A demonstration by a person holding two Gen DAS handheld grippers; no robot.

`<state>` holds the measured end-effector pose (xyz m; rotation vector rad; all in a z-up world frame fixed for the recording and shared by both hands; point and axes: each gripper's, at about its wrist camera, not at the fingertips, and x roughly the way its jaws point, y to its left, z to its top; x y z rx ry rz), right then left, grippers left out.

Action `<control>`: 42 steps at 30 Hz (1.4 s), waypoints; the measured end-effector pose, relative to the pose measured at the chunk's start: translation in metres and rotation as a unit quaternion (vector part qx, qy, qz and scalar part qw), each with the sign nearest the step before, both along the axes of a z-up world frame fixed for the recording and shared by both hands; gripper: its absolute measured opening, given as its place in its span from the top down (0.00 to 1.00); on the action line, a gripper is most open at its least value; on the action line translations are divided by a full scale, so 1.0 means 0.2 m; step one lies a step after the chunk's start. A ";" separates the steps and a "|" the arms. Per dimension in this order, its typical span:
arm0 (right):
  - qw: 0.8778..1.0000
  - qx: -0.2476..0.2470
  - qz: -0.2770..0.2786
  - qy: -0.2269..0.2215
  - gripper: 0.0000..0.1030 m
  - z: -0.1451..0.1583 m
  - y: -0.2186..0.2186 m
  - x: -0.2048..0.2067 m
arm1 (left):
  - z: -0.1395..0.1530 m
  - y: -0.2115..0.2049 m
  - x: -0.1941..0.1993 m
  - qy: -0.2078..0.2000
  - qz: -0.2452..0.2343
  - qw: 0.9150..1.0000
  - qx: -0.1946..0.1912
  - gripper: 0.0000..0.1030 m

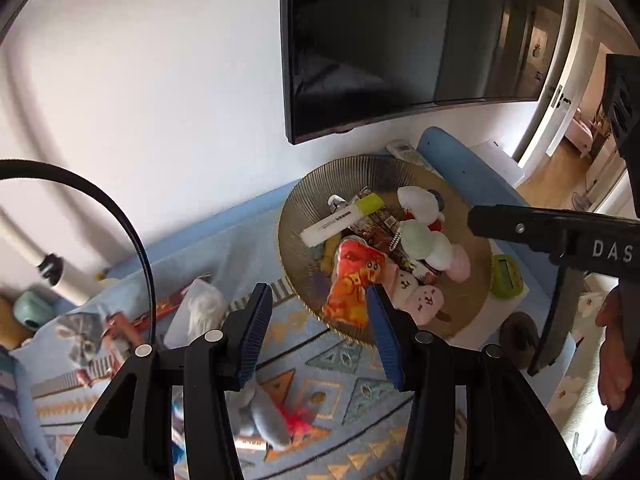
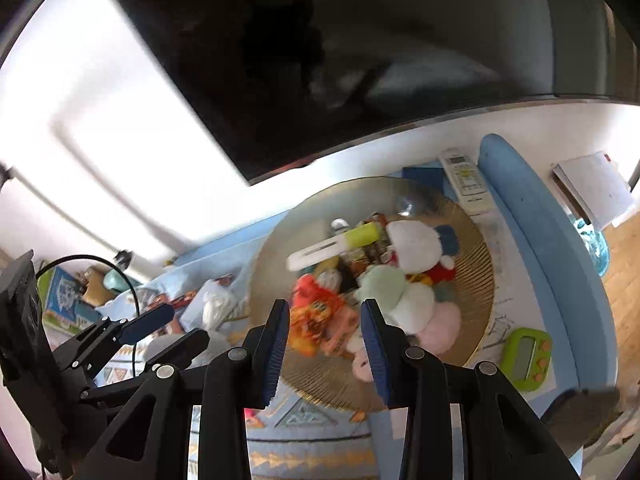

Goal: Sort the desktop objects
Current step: 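Carry snack bag and highlighter into the gold bowl and open both tools, then move both tools back to the heap of objects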

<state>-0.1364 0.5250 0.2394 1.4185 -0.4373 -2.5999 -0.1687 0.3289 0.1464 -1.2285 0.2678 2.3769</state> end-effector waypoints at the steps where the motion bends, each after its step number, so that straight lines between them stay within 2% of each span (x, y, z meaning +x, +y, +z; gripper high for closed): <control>1: 1.000 0.001 0.004 0.001 0.64 0.01 -0.02 0.02 | 0.01 -0.01 0.03 0.001 0.000 1.000 0.002 0.55; 7: 1.000 -0.003 0.019 -0.007 0.64 0.01 -0.13 0.13 | 0.04 -0.09 0.17 0.005 0.006 1.000 0.007 0.55; 16: 0.999 -0.002 0.024 -0.023 0.64 -0.03 -0.28 0.26 | -0.05 -0.26 0.27 -0.021 0.016 0.999 0.018 0.55; 21: 0.999 -0.016 0.028 -0.034 0.64 -0.07 -0.39 0.27 | -0.12 -0.44 0.31 -0.038 0.042 0.998 0.013 0.55; 26: 0.997 -0.033 0.044 -0.046 0.64 -0.13 -0.57 0.24 | -0.19 -0.77 0.32 -0.050 0.099 0.994 0.011 0.55; 30: 0.995 -0.043 0.065 -0.055 0.64 -0.19 -0.78 0.23 | -0.25 -1.12 0.27 -0.059 0.156 0.986 0.015 0.55; 34: 0.994 -0.044 0.083 -0.060 0.64 -0.22 -0.96 0.22 | -0.32 -1.43 0.11 -0.069 0.204 0.975 0.048 0.55; 38: 0.993 -0.031 0.096 -0.061 0.64 -0.21 -1.08 0.19 | -0.38 -1.60 -0.09 -0.076 0.215 0.969 0.094 0.55; 42: 0.994 -0.011 0.092 -0.058 0.64 -0.20 -1.11 0.11 | -0.47 -1.60 -0.29 -0.079 0.211 0.969 0.105 0.55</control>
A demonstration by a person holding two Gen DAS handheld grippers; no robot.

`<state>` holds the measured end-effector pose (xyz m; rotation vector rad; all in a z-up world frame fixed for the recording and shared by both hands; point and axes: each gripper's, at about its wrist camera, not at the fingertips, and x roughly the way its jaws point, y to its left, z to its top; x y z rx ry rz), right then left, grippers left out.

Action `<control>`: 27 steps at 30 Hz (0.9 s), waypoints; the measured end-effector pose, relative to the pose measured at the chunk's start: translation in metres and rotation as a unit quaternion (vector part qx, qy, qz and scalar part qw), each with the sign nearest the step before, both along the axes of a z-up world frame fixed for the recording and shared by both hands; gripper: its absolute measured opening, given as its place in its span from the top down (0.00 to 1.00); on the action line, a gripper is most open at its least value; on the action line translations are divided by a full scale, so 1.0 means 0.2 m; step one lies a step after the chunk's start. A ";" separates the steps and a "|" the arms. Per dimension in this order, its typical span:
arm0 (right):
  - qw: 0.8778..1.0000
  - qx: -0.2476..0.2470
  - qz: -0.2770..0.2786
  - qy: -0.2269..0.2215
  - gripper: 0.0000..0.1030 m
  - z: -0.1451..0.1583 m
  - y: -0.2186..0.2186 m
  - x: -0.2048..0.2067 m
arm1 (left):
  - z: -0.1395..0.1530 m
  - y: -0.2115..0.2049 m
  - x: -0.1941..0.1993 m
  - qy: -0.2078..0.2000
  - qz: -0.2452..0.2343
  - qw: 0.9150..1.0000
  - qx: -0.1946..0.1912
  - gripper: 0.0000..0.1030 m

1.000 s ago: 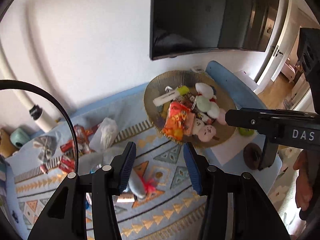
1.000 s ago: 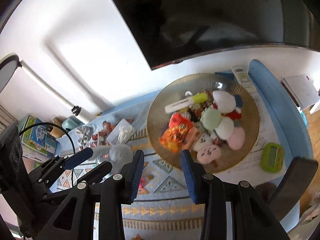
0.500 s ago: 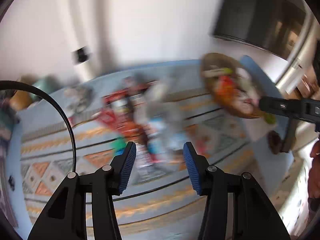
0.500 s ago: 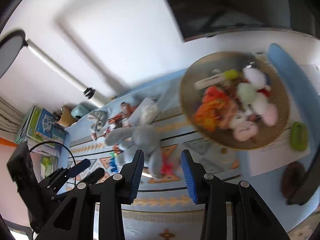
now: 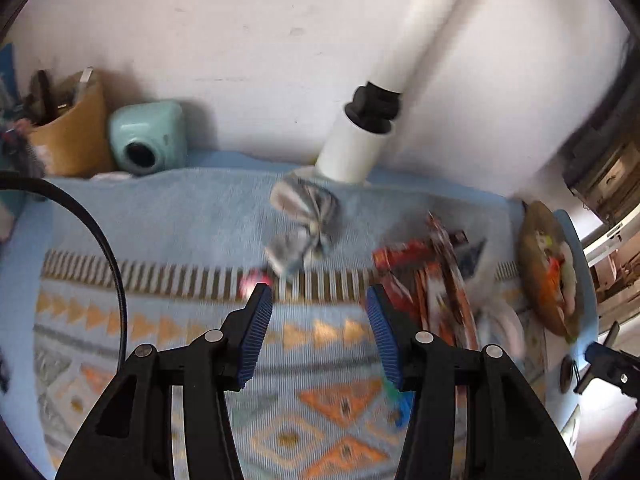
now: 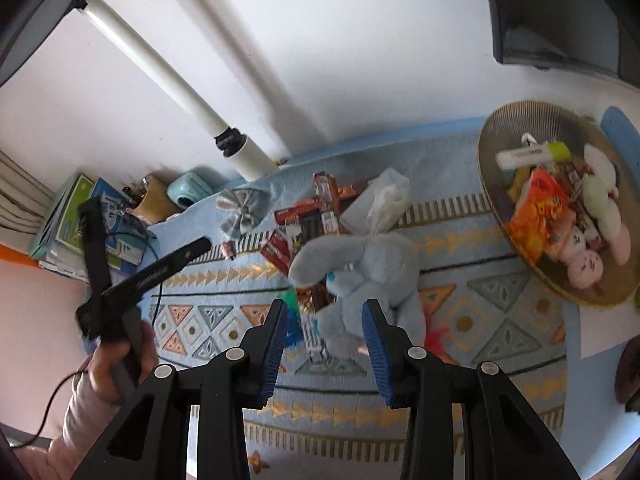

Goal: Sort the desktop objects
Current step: 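Move both tools back to the heap of objects, then grasp the plaid bow with left tool while right tool grasps the Naruto card box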

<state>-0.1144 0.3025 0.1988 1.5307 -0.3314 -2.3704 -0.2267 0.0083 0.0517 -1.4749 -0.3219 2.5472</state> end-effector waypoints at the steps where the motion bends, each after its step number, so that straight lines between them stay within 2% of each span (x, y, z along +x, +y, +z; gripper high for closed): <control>1: 1.000 0.004 -0.003 -0.001 0.64 0.00 0.00 -0.03 | -0.03 0.01 -0.05 0.000 -0.003 1.000 0.002 0.55; 6: 1.000 0.012 -0.014 -0.017 0.64 -0.06 0.00 -0.21 | -0.18 0.04 -0.24 -0.012 -0.004 1.000 -0.003 0.55; 12: 0.999 0.034 0.014 -0.033 0.64 -0.13 -0.05 -0.34 | -0.26 0.10 -0.33 -0.005 -0.002 1.000 -0.024 0.55; 13: 0.998 0.036 0.017 -0.040 0.64 -0.15 -0.05 -0.34 | -0.27 0.11 -0.33 -0.001 -0.004 1.000 -0.028 0.58; 15: 0.998 0.033 0.019 -0.057 0.64 -0.21 -0.03 -0.33 | -0.28 0.12 -0.33 0.006 -0.007 0.999 -0.033 0.78; 18: 0.997 0.019 0.018 -0.071 0.64 -0.26 0.01 -0.29 | -0.28 0.13 -0.32 0.012 -0.008 0.999 -0.033 0.85; 19: 0.997 0.017 0.019 -0.074 0.64 -0.27 0.01 -0.28 | -0.26 0.12 -0.30 0.015 -0.005 0.999 -0.033 0.85; 22: 0.995 0.018 0.030 -0.091 0.55 -0.32 0.01 -0.25 | -0.21 0.10 -0.25 0.021 -0.001 1.000 -0.017 0.85; 25: 0.994 0.007 0.028 -0.103 0.55 -0.35 -0.01 -0.24 | -0.14 0.08 -0.19 0.028 0.002 1.000 -0.005 0.85; 27: 0.996 -0.009 0.030 -0.089 0.55 -0.31 -0.05 -0.25 | -0.11 0.06 -0.14 0.031 0.001 1.000 -0.005 0.85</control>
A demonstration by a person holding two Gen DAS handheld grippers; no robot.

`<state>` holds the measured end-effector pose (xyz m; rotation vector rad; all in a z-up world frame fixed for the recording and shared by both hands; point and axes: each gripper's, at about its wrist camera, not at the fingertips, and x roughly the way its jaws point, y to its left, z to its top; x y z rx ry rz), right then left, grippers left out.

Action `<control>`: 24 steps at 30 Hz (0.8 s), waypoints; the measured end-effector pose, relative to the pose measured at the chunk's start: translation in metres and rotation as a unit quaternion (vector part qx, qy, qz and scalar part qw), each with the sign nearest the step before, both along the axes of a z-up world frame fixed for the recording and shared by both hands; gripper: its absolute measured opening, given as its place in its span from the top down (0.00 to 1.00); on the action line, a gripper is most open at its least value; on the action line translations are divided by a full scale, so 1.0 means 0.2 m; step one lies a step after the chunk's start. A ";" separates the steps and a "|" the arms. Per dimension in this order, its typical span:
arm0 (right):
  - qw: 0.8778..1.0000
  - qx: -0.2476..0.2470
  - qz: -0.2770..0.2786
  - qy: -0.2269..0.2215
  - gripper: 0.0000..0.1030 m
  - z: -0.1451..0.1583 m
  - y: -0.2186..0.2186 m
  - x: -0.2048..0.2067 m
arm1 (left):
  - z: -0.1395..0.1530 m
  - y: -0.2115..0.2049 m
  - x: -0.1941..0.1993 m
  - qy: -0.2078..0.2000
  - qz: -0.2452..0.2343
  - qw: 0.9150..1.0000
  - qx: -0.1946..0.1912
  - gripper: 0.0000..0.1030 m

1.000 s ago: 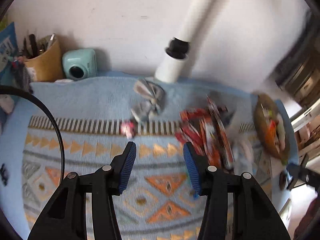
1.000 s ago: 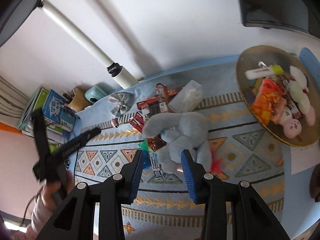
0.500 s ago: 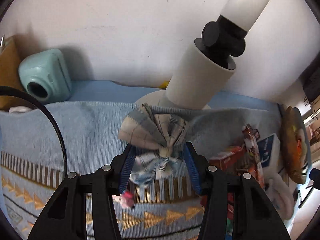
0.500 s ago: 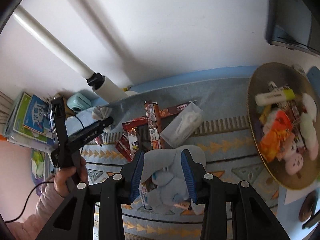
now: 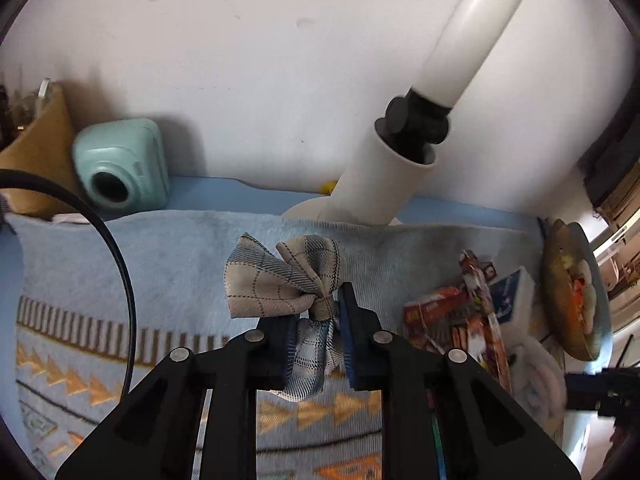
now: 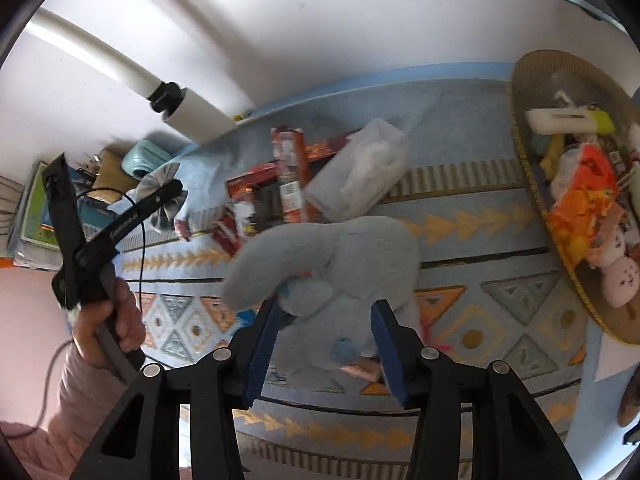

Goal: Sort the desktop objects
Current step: 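Grasp the plaid bow with left tool while right tool grasps the Naruto card box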

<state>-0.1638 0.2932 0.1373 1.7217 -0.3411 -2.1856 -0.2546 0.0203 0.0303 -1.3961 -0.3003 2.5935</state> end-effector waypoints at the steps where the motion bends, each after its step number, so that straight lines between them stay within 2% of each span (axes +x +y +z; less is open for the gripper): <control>1: 1.000 -0.007 0.003 0.015 0.55 0.04 -0.03 0.00 | 0.02 -0.01 0.03 0.001 0.000 1.000 0.000 0.85; 3: 0.998 -0.016 0.026 0.046 0.55 0.12 -0.12 -0.01 | 0.04 -0.04 0.06 0.001 0.000 1.000 0.001 0.85; 6: 0.996 -0.024 0.080 0.038 0.54 0.13 -0.33 -0.05 | 0.04 -0.08 0.11 -0.002 0.006 1.000 0.002 0.85; 9: 0.992 0.036 0.120 0.000 0.55 -0.02 -0.51 -0.06 | 0.02 -0.13 0.16 -0.007 0.015 1.000 0.007 0.85; 12: 0.986 0.125 0.108 -0.022 0.55 -0.17 -0.55 -0.05 | 0.00 -0.15 0.19 -0.012 0.025 1.000 0.011 0.85; 16: 0.983 0.148 0.102 -0.026 0.55 -0.28 -0.55 -0.07 | 0.00 -0.19 0.24 -0.018 0.028 0.999 0.007 0.85; 18: 0.982 0.158 0.101 -0.006 0.55 -0.29 -0.55 -0.06 | -0.01 -0.20 0.26 -0.023 0.026 0.999 0.005 0.85; 19: 0.983 0.152 0.103 -0.003 0.58 -0.29 -0.55 -0.06 | -0.01 -0.20 0.27 -0.026 0.026 0.999 0.004 0.85; 20: 0.984 0.150 0.098 0.001 0.69 -0.28 -0.54 -0.06 | -0.01 -0.21 0.28 -0.027 0.026 0.999 0.004 0.85; 22: 0.986 0.140 0.094 0.003 0.83 -0.26 -0.52 -0.05 | 0.01 -0.22 0.30 -0.025 0.028 0.999 0.005 0.85; 24: 0.990 0.114 0.088 0.000 0.83 -0.24 -0.48 -0.03 | 0.03 -0.22 0.32 -0.023 0.028 0.999 0.006 0.85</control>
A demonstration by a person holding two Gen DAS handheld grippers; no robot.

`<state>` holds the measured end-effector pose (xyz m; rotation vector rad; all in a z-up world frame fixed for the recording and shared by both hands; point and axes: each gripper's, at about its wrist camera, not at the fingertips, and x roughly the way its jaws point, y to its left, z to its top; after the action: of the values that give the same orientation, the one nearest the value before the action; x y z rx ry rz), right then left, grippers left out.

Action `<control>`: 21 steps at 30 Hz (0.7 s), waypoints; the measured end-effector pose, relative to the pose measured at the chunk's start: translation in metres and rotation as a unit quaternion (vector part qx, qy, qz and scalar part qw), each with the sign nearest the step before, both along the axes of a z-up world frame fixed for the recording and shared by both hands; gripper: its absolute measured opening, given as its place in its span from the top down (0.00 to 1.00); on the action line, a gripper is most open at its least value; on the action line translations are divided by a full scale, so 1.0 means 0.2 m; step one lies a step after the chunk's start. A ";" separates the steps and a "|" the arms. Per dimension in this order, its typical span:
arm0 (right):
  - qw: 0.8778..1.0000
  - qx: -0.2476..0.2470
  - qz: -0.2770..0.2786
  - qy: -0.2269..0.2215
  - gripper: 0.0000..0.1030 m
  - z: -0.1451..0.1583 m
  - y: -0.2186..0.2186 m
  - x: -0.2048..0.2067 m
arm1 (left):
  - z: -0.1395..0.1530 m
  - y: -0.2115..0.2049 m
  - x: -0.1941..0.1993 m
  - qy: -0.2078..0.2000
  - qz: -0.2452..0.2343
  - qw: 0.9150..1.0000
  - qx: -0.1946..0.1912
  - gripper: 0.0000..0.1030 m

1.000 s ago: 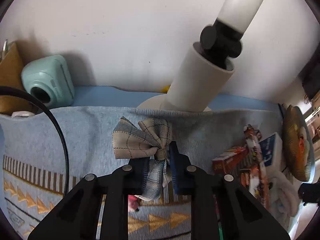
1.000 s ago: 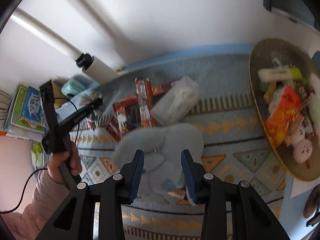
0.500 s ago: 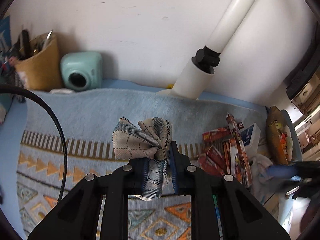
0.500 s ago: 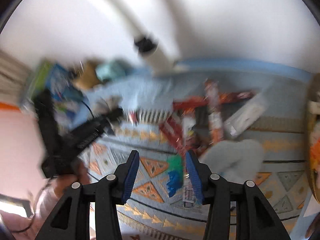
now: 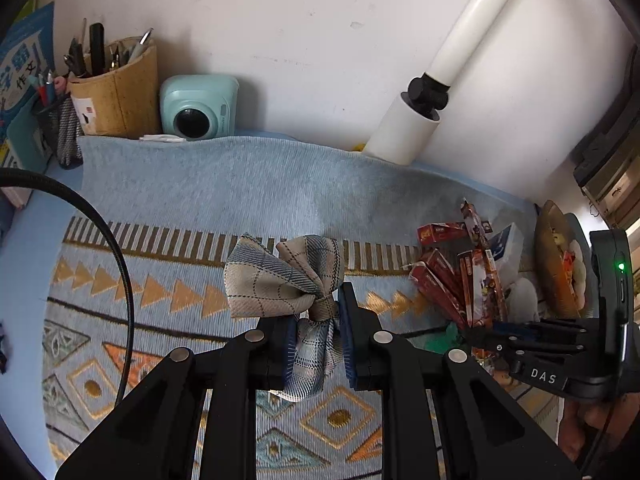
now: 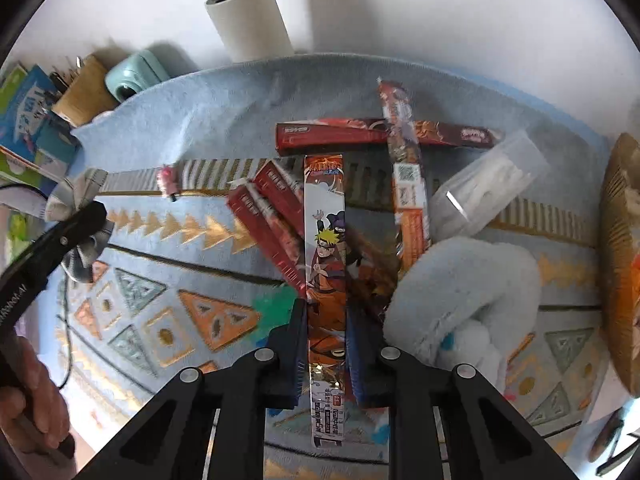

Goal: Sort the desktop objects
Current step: 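Grasp the plaid bow with left tool while right tool grasps the Naruto card box, then carry plaid bow and Naruto box into the gold bowl and open both tools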

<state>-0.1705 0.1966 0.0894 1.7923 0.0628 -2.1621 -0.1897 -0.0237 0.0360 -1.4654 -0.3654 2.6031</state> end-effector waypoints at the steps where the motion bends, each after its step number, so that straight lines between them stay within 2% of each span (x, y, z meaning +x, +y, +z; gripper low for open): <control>1: 1.000 -0.009 -0.003 0.004 0.83 0.02 0.02 0.01 | 0.02 -0.01 0.02 0.003 -0.001 1.000 0.001 0.85; 11: 0.988 -0.131 -0.043 0.064 0.83 0.44 0.16 0.27 | 0.30 0.14 0.26 0.046 -0.034 0.998 -0.007 0.85; 14: 0.985 -0.141 -0.055 0.085 0.83 0.56 0.29 0.33 | 0.39 0.25 0.31 0.062 -0.053 0.997 -0.013 0.85; 21: 0.974 -0.147 -0.125 0.121 0.83 0.71 0.72 0.42 | 0.57 0.61 0.35 0.100 -0.114 0.988 -0.006 0.85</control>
<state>-0.0865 0.3400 0.2320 1.4300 -0.4256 -2.4038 -0.1207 0.0992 0.1500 -1.1566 -0.1477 2.5386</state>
